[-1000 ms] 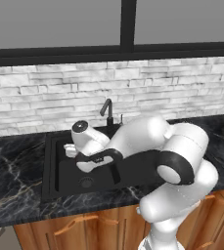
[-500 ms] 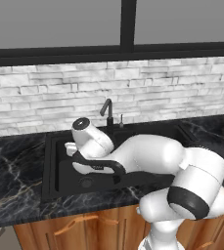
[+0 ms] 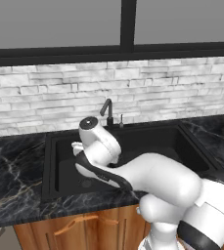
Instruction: Move any existing items from the left basin to the right basin for drying. Then move the measuring cup from the counter to the left basin of the sink for washing.
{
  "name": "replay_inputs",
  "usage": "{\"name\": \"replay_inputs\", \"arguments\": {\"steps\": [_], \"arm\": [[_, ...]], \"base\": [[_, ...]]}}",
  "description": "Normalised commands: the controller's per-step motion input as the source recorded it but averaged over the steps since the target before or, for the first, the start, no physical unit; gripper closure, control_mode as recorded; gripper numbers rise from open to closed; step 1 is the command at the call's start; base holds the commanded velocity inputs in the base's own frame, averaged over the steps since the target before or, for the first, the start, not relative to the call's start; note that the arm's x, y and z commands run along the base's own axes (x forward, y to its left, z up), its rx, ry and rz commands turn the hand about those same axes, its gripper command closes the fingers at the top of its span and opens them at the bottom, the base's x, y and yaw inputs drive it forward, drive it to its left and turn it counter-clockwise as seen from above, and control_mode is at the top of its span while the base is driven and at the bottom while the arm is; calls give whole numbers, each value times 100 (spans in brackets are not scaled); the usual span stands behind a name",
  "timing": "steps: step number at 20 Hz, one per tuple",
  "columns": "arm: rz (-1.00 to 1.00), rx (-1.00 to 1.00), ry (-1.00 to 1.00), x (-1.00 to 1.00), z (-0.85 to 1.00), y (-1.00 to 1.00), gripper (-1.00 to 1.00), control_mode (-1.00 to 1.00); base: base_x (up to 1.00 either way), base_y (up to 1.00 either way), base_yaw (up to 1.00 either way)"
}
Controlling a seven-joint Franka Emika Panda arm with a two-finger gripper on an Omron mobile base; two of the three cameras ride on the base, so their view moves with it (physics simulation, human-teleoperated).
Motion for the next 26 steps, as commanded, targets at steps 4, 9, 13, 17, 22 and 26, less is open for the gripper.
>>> {"name": "replay_inputs", "arguments": {"steps": [4, 9, 13, 17, 22, 26], "arm": [[-4, 0, 0, -23, 24, -30, 100, -100], [-4, 0, 0, -24, 30, -34, 100, -100], [-4, 0, 0, -19, 22, -35, 100, -100], [-5, 0, 1, -8, 6, -37, 100, -100], [-6, 0, 1, 0, 1, -48, 100, -100], [-6, 0, 2, 0, 1, -57, 100, -100]], "base": [[0, 0, 0], [0, 0, 0], [0, 0, 0], [0, 0, 0], [0, 0, 0], [0, 0, 0]]}}
